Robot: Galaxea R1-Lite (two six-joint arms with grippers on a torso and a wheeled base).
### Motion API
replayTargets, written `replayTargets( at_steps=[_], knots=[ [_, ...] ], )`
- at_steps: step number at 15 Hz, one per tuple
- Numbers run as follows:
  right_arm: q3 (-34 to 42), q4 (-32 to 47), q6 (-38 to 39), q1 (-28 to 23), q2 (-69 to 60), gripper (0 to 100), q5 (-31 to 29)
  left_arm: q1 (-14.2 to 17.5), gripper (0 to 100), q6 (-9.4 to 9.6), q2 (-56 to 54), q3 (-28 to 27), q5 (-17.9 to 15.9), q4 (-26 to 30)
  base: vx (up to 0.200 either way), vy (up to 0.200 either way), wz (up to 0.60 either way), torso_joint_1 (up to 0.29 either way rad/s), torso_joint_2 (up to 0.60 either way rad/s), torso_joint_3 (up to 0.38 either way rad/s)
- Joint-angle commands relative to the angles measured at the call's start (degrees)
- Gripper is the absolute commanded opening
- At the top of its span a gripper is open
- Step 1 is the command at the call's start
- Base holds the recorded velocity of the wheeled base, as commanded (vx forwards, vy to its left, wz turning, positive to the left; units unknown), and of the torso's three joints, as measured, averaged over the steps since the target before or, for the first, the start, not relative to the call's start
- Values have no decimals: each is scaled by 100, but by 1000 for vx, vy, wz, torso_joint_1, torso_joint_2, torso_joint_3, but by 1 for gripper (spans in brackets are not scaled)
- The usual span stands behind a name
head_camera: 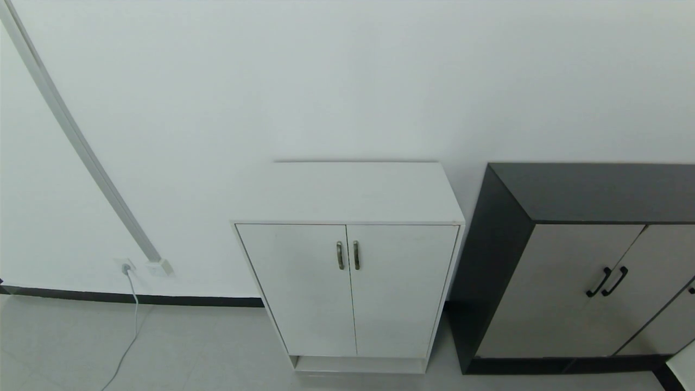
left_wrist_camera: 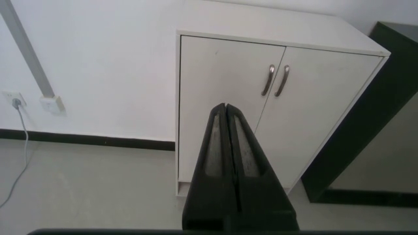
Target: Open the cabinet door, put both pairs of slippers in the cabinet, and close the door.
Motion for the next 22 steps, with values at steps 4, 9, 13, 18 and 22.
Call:
replayTargets(
  at_steps=[4,9,13,18,22],
  knots=[
    [10,-29,381,-444,-649,0,-314,1,0,-4,8,1,1,-1,0,0,0,0,0,0],
    [1,-21,372,-1358,-693,0,-314,1,0,-4,8,1,1,-1,0,0,0,0,0,0],
    [45,-144,811,-1244,-1220,0,-367,1,0,-4,8,1,10,-1,0,0,0,0,0,0],
    [160,-196,1391,-1244,-1220,0,-341,1,0,5,8,1,1,-1,0,0,0,0,0,0],
    [160,-188,1233,-1235,-1220,0,107,1,0,31,8,1,-16,-1,0,0,0,0,0,0]
  ],
)
